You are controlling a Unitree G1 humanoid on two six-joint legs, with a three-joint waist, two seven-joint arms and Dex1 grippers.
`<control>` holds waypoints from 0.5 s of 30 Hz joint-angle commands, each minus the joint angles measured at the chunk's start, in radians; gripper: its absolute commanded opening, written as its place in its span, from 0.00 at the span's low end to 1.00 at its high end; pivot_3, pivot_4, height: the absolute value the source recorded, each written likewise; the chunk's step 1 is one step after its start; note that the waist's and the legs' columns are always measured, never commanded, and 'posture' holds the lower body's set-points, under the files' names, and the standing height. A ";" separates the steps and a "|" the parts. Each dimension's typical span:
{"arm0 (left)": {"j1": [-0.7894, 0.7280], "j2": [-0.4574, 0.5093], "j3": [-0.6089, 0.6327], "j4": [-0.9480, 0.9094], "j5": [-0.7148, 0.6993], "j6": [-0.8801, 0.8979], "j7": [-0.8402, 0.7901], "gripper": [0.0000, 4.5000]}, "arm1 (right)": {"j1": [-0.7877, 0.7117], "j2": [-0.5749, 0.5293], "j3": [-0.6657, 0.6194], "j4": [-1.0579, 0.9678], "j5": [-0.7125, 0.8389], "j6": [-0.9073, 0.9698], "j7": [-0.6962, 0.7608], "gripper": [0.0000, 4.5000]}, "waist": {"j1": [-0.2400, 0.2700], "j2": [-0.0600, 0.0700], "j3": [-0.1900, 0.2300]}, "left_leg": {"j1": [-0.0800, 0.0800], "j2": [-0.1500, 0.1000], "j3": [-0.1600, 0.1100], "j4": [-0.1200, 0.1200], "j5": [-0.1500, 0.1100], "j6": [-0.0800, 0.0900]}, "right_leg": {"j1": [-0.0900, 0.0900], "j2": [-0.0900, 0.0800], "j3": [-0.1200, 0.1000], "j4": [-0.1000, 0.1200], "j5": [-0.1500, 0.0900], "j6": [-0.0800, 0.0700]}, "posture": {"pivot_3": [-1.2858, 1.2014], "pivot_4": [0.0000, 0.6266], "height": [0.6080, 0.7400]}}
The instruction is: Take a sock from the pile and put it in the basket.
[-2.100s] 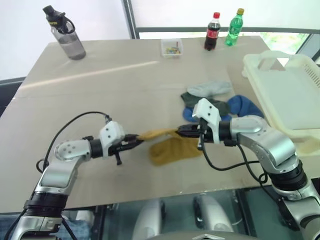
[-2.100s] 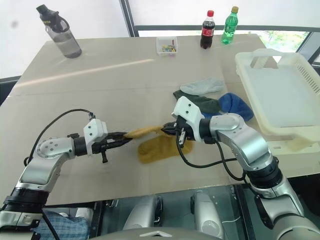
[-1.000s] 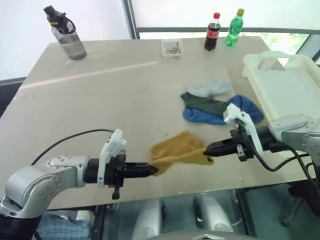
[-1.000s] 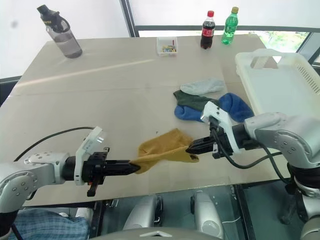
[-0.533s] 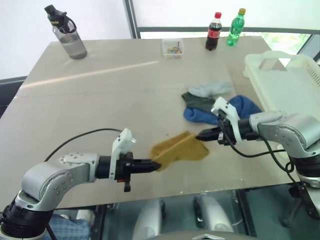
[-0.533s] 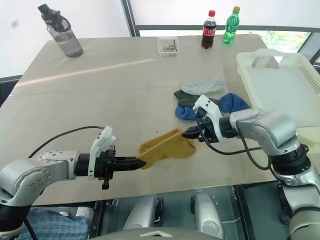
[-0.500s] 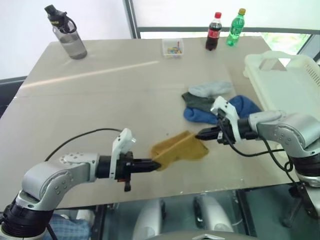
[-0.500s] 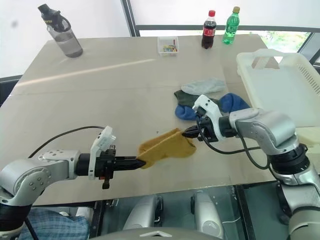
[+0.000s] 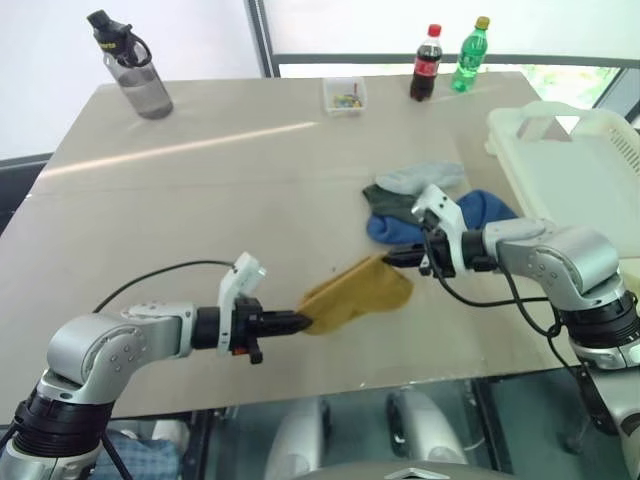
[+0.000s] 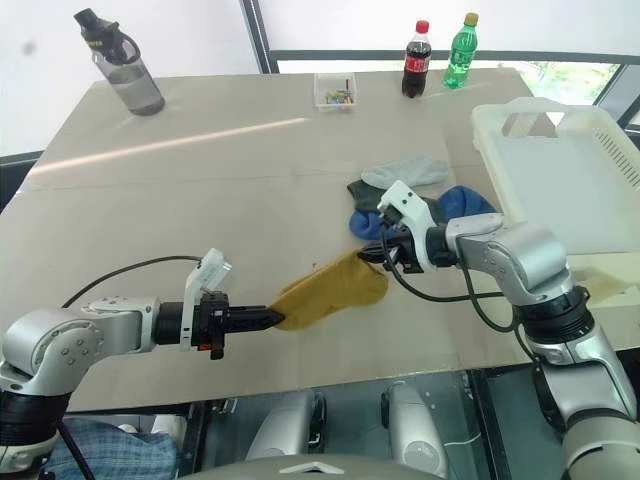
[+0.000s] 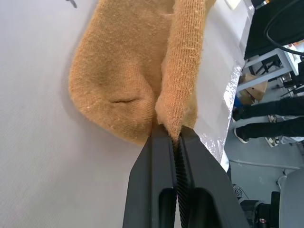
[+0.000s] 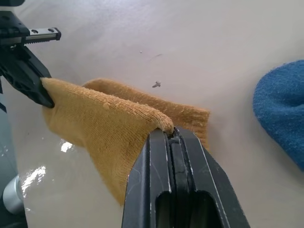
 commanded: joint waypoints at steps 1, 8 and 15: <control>0.003 0.000 0.013 -0.018 0.030 -0.045 -0.013 0.03 | -0.011 0.011 0.005 -0.008 -0.024 -0.029 -0.006 0.00 | 0.000 0.000 0.000 | 0.000 0.000 0.000 0.000 0.000 0.000 | 0.000 0.000 0.000 0.000 0.000 0.000 | 0.52 0.24 1.00; 0.004 0.004 0.006 -0.001 0.082 -0.094 -0.043 0.41 | -0.010 0.056 -0.002 0.020 -0.081 -0.103 -0.030 0.19 | 0.000 0.000 0.000 | 0.000 0.000 0.000 0.000 0.000 0.000 | 0.000 0.000 0.000 0.000 0.000 0.000 | 0.52 0.24 1.00; 0.010 0.009 -0.001 0.011 0.116 -0.113 -0.067 0.99 | -0.014 0.085 -0.084 0.053 -0.081 -0.115 -0.069 0.79 | 0.001 0.000 0.000 | 0.000 0.000 0.000 0.000 0.000 0.000 | 0.000 0.000 0.000 0.000 0.000 0.000 | 0.52 0.24 1.00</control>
